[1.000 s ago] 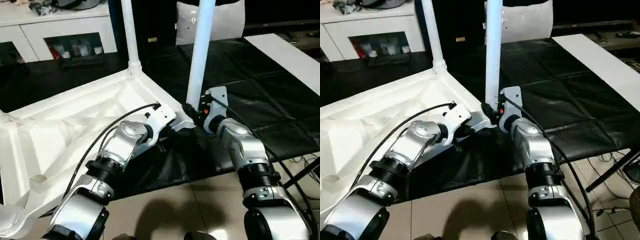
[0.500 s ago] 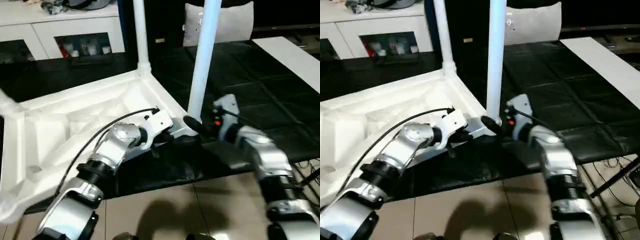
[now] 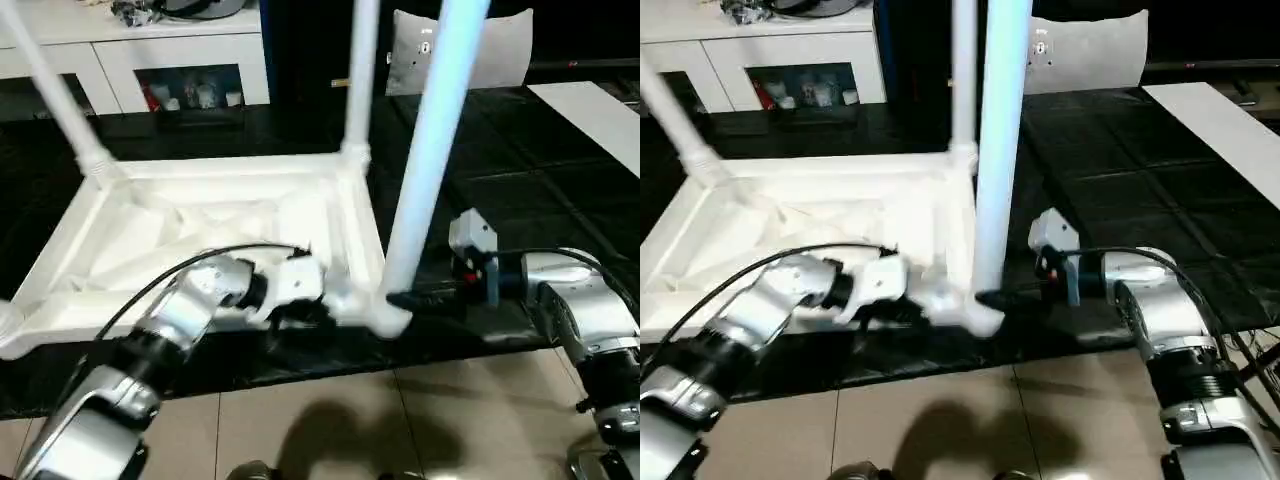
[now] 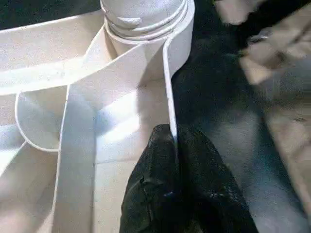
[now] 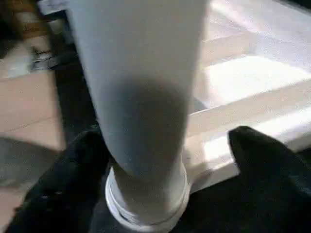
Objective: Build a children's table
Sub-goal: Rotate leg to tighten
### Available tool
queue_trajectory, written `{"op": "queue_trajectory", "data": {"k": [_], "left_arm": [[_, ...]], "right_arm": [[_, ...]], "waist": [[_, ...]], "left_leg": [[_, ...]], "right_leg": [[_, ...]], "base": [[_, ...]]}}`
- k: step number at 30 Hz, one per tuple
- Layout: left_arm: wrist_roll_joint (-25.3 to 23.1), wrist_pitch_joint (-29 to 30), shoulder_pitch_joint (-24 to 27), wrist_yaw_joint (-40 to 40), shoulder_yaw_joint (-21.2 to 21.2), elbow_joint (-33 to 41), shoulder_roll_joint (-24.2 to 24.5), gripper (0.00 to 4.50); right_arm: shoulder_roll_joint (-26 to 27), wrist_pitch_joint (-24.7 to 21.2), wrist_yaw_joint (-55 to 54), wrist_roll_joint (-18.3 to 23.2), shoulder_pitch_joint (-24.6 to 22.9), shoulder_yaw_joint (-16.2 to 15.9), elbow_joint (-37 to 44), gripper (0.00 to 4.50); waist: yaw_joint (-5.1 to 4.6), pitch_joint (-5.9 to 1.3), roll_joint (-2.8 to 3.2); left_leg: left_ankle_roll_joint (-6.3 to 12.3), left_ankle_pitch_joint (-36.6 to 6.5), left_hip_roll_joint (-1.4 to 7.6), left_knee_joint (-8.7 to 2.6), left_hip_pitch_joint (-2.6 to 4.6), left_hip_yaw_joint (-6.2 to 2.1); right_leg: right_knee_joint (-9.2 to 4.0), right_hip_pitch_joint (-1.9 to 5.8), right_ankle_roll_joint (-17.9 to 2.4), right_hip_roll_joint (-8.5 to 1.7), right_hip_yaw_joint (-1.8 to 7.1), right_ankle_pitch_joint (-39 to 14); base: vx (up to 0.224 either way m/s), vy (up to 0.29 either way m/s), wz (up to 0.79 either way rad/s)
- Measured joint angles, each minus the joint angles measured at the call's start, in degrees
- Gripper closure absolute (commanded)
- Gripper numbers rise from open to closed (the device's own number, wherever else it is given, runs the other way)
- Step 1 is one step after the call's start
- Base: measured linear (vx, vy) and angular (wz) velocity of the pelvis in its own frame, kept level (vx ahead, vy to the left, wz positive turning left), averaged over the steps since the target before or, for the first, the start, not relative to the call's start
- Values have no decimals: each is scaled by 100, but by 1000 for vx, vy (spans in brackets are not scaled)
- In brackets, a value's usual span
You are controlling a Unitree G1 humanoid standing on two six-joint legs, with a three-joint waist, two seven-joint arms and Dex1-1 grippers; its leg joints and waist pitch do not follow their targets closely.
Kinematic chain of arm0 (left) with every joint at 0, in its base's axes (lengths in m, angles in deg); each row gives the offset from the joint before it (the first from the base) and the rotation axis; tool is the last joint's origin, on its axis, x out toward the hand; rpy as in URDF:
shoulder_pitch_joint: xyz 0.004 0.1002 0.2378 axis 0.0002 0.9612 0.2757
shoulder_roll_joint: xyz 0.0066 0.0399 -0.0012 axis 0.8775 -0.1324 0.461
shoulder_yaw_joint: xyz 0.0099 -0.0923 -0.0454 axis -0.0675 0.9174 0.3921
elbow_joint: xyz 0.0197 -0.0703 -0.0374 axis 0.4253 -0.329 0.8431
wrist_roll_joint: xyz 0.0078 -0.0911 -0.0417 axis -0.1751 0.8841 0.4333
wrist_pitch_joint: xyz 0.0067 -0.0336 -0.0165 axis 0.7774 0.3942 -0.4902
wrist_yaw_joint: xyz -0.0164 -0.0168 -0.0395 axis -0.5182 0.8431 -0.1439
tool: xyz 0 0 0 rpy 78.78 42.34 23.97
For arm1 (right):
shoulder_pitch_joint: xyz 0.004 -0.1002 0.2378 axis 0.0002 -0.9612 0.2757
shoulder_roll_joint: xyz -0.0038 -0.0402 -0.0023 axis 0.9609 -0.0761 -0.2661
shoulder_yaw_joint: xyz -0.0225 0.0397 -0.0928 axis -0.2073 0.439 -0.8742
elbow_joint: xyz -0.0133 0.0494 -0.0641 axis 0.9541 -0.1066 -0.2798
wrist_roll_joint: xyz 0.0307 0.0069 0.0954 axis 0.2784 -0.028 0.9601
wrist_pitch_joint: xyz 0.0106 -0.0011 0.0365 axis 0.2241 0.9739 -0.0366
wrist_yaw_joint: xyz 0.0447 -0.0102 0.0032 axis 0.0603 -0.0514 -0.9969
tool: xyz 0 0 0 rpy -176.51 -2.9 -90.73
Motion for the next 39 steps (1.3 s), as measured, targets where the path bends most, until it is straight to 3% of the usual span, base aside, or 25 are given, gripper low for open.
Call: {"op": "queue_trajectory", "data": {"k": [5,19,25,29,32,33,39], "left_arm": [[51,-34,18,252,-23,41,58,450],[127,-35,19,343,-22,55,81,450],[136,-46,35,332,-19,53,48,450],[93,136,54,119,89,29,42,450],[-102,536,18,-386,236,-86,-76,450],[-174,783,2,-701,351,-150,-207,450],[-267,1710,-138,-1997,646,-290,-897,450]], "right_arm": [[-23,-49,349,62,0,-194,-11,95],[-24,-167,700,153,-3,-321,-18,230],[-4,-394,586,205,-138,-268,171,256],[284,-582,82,166,-157,-168,189,257],[734,-708,-857,57,-142,22,37,257],[962,-816,-1393,-52,-66,120,-52,257],[1794,-1186,-3533,-388,415,539,-505,259]], "waist": [[2,0,0],[-2,0,-1],[7,-2,-3],[-39,-3,-1],[-161,-1,1],[-247,-1,1],[-612,0,0]], "left_leg": [[-1,1,1,8,2,0],[-1,1,1,12,1,1],[-1,1,1,12,3,1],[-8,6,7,13,23,2],[-12,7,7,13,93,5],[-12,7,4,13,106,5],[-12,7,-3,29,87,-17]], "right_leg": [[8,2,2,-1,2,-1],[10,3,4,-1,5,-2],[10,5,7,-1,5,-4],[19,14,24,2,4,-14],[17,65,41,3,3,-25],[9,78,45,2,3,-28],[-68,78,46,-8,-34,-28]], "base": [[0,0,0],[0,0,0],[0,0,0],[0,0,0],[0,0,0],[0,0,0],[0,0,0]]}}
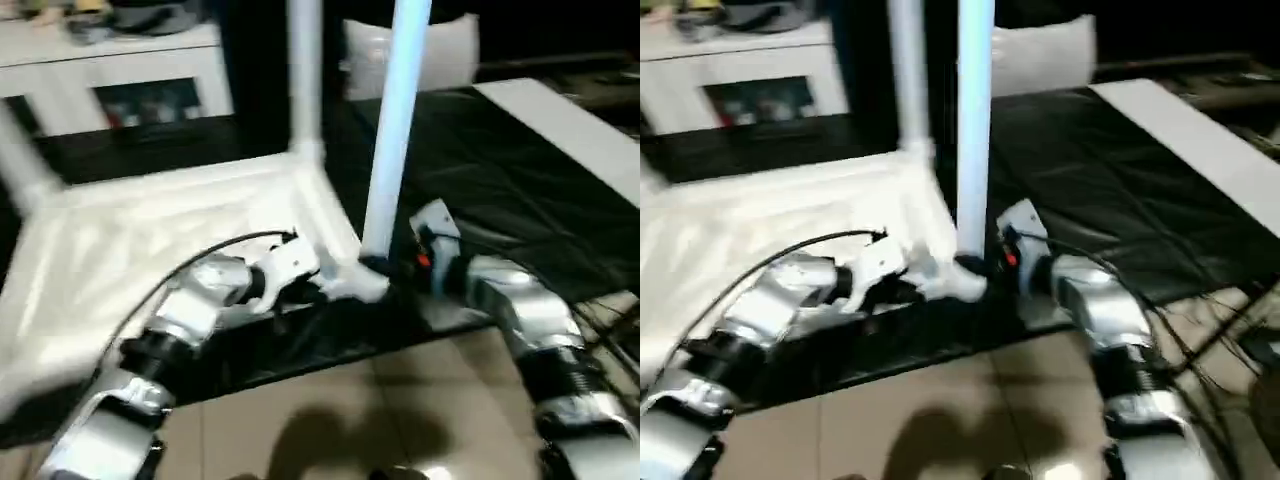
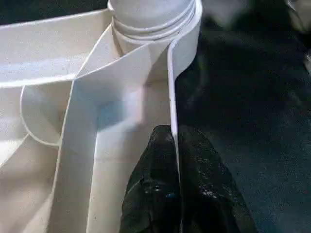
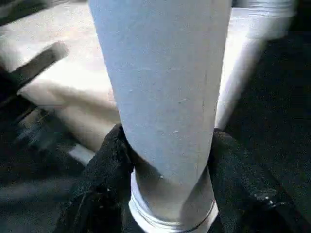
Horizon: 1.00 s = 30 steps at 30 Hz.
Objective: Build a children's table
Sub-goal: Rotate leg to tighten
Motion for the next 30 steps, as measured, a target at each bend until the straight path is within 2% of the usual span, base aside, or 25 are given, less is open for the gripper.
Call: {"op": "queue_trajectory", "data": {"k": [2,5,6,8,9,13,14,16,18,21,24,30], "left_arm": [[-47,280,-106,-442,100,-119,-255,450],[-169,545,-254,-972,208,-257,-560,450],[-183,563,-263,-1026,225,-256,-599,450],[-181,561,-271,-1026,231,-248,-602,450],[-181,556,-271,-1006,228,-237,-588,450],[-181,513,-270,-930,199,-215,-531,450],[-181,477,-270,-916,181,-215,-510,450],[-184,389,-270,-882,153,-216,-465,450],[-186,202,-256,-785,106,-220,-387,450],[-165,-15,-230,-528,58,-225,-256,450],[-115,-326,-189,-189,-24,-227,-67,450],[-74,-920,-167,407,-157,-304,318,450]], "right_arm": [[259,-56,-630,-119,209,129,-233,259],[581,7,-1445,-216,475,298,-572,259],[606,129,-1487,-232,495,315,-645,224],[607,212,-1467,-245,493,321,-662,224],[606,227,-1428,-244,472,335,-635,187],[607,288,-1302,-229,377,339,-527,169],[597,301,-1273,-221,361,339,-515,145],[552,390,-1135,-148,298,339,-492,139],[445,576,-901,-113,154,336,-423,101],[126,773,-334,-50,-123,231,-201,89],[-291,809,352,115,-397,186,100,65],[-1002,824,1559,303,-586,-53,496,5]], "waist": [[-55,2,-4],[-74,5,-8],[-68,5,-10],[-52,5,-10],[-40,4,-11],[8,3,-13],[22,3,-14],[49,3,-13],[93,3,-13],[174,3,-13],[271,4,-12],[358,4,-12]], "left_leg": [[1,0,-7,0,1,1],[2,-1,-7,-1,-7,1],[4,-3,-7,-6,-10,1],[4,-3,-9,-22,-16,1],[4,-3,-10,-32,-15,2],[5,-8,-9,-47,-8,2],[5,-7,-6,-54,-8,1],[4,-7,3,-61,-7,0],[3,-7,7,-64,-3,-1],[-3,-11,5,-64,-8,0],[-7,-15,4,-64,-9,1],[-7,-15,3,-63,-9,4]], "right_leg": [[-2,-1,0,-1,9,0],[-3,-10,0,-1,6,0],[-4,-13,0,-1,7,0],[-3,-20,-4,-1,9,2],[-1,-21,-8,0,10,5],[36,-26,-24,3,13,15],[36,-26,-23,6,11,15],[38,-27,-23,12,4,15],[38,-37,-23,15,1,14],[37,-39,-29,14,5,18],[36,-40,-33,14,7,20],[35,-40,-30,13,13,19]], "base": [[0,0,0],[0,0,0],[0,0,0],[0,0,0],[0,0,0],[0,0,0],[0,0,0],[0,0,0],[0,0,0],[0,0,0],[0,0,0],[0,0,0]]}}
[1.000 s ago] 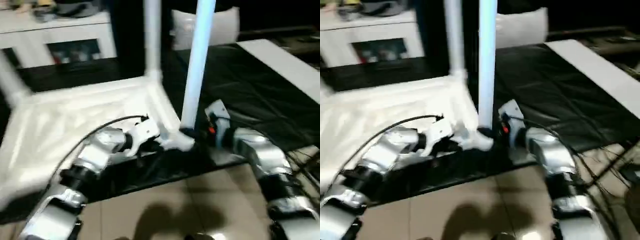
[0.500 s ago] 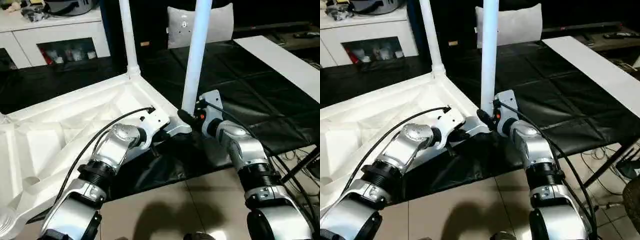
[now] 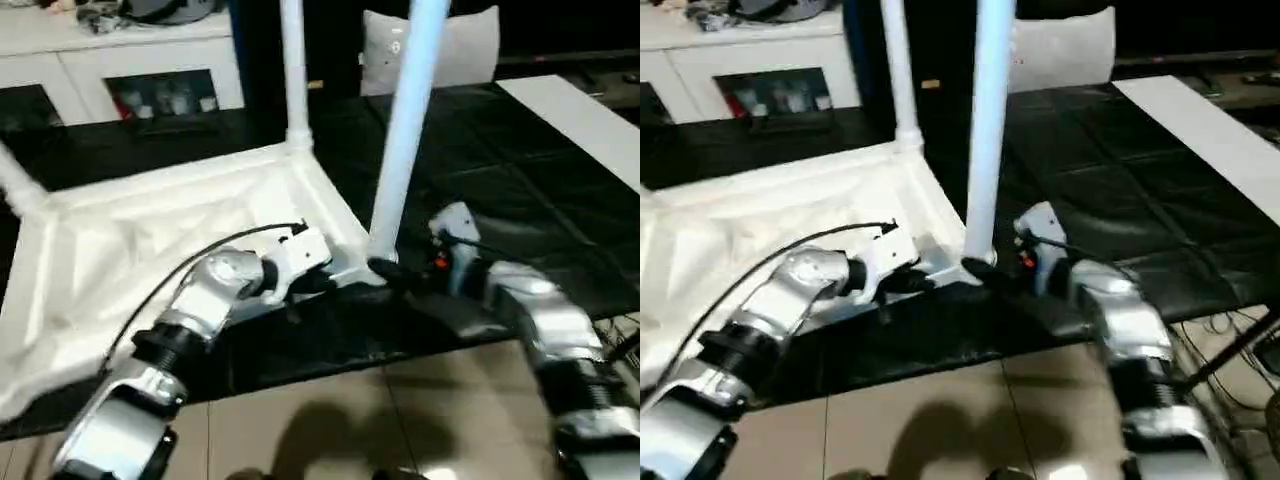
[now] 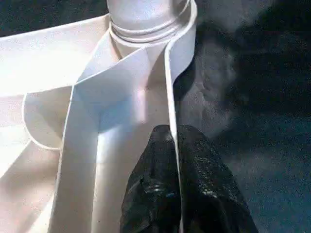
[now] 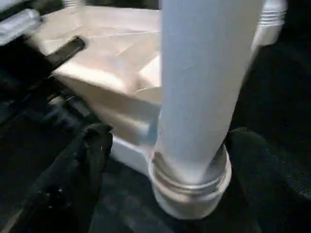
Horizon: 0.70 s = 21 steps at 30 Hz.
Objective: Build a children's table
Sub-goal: Rotate leg to tighten
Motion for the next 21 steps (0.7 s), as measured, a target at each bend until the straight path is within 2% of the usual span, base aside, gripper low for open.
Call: {"op": "queue_trajectory", "data": {"k": [5,10,14,16,20,21], "left_arm": [[147,-510,90,768,-105,30,315,450],[274,-736,169,1506,-328,279,581,450],[342,-803,259,1801,-394,484,668,450],[349,-803,277,1877,-401,515,677,450],[355,-802,281,1920,-402,521,682,450],[364,-802,281,1937,-407,522,681,450]], "right_arm": [[-502,204,641,-17,-1,-88,15,2],[-733,269,1387,45,-1,-354,34,2],[-785,238,1894,140,-1,-502,40,38],[-768,236,1990,202,-1,-562,40,72],[-693,236,2058,221,6,-623,23,84],[-671,236,2082,235,11,-646,13,112]], "waist": [[84,0,0],[155,0,0],[223,0,0],[228,0,0],[224,0,0],[227,0,0]], "left_leg": [[-1,0,1,0,3,0],[-1,-1,-2,1,3,4],[-1,0,-2,0,6,4],[-2,0,-2,0,7,5],[-2,0,-2,1,8,7],[-2,0,-2,1,8,7]], "right_leg": [[2,1,4,0,0,-3],[2,2,0,-2,6,0],[5,2,-2,-2,7,1],[5,3,-1,-2,8,1],[5,3,1,-2,10,-1],[5,3,1,-2,10,-1]], "base": [[0,0,0],[0,0,0],[0,0,0],[0,0,0],[0,0,0],[0,0,0]]}}
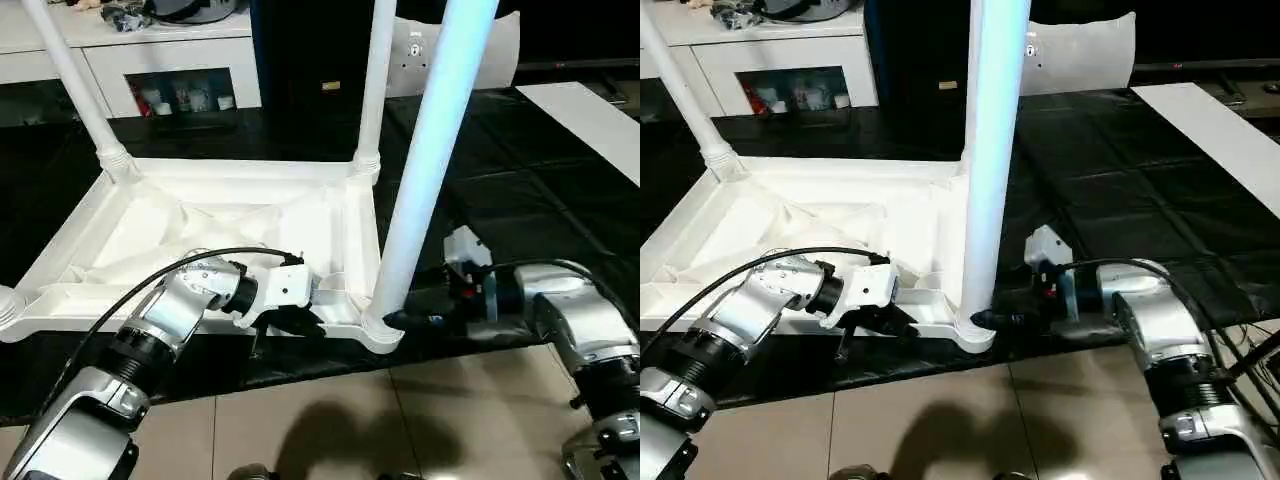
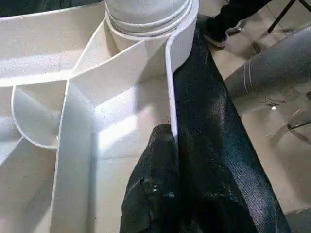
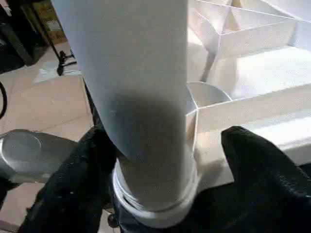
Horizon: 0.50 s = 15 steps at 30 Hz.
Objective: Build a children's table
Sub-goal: Rotate leg to tighten
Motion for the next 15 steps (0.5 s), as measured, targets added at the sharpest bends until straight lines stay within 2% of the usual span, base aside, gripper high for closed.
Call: {"op": "queue_trajectory", "data": {"k": [3,5,15], "left_arm": [[21,0,1,56,-5,2,0,450],[24,0,1,57,-5,2,4,450],[20,4,1,56,3,0,12,450]], "right_arm": [[42,-3,80,16,18,-36,-20,126],[72,-3,129,16,33,-40,-50,154],[105,-61,248,62,40,-74,-59,239]], "waist": [[6,0,0],[3,0,0],[-5,0,0]], "left_leg": [[0,0,0,0,-1,0],[0,0,0,0,-1,0],[0,1,1,0,1,0]], "right_leg": [[0,0,-1,0,0,1],[0,0,-1,0,0,1],[0,0,2,0,0,-1]], "base": [[0,0,0],[0,0,0],[0,0,0]]}}
